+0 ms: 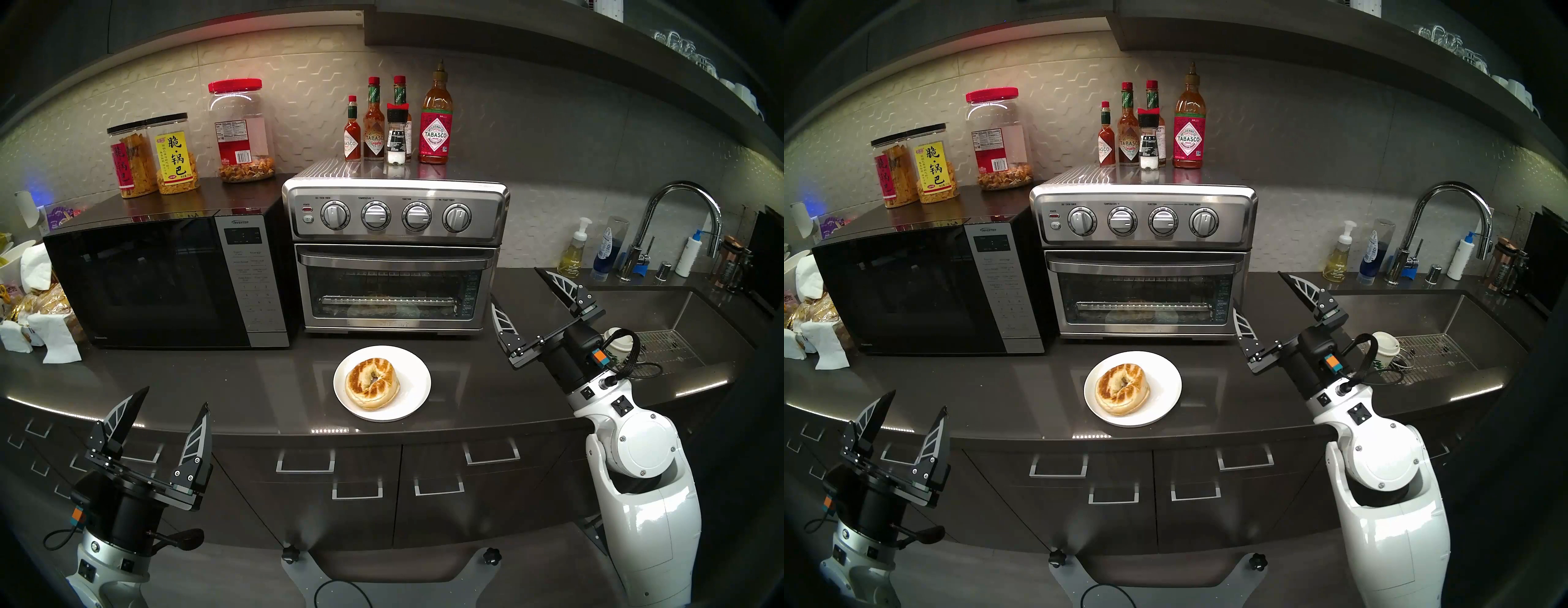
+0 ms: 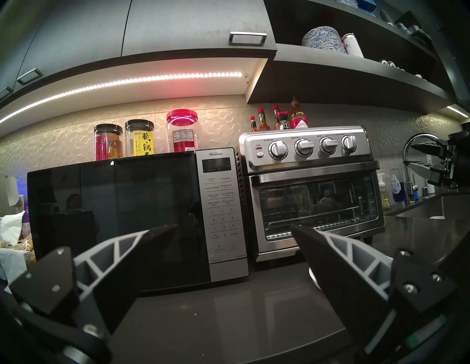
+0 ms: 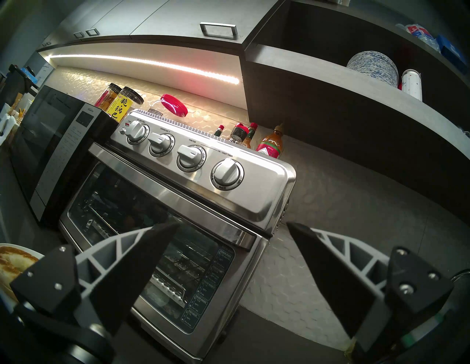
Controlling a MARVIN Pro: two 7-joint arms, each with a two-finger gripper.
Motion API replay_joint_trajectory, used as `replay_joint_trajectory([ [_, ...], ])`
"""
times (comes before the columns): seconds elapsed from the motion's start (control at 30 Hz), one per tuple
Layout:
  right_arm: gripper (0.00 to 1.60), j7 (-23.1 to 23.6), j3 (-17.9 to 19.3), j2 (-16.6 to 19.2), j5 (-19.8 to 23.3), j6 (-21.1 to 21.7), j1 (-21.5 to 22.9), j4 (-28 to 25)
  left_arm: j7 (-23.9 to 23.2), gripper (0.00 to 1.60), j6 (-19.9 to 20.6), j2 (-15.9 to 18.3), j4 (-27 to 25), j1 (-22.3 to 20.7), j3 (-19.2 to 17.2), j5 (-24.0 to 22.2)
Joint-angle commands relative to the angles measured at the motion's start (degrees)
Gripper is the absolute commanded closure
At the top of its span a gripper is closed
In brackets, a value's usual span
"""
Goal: Open the oven and place the bagel inside on the rack
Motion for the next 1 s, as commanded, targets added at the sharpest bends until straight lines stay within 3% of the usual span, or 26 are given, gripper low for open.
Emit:
replay_joint_trajectory([
  [0.0,0.0,-0.01,-0.02,0.0,0.05,-0.09,0.26,-1.03,-0.01,0.0,-0.08,0.0,-0.89,-0.02,-0.04,-0.01],
  [0.97,0.0,-0.02,-0.02,0.0,0.05,-0.09,0.26,-1.03,-0.02,0.0,-0.08,0.0,-0.88,-0.02,-0.04,-0.01],
])
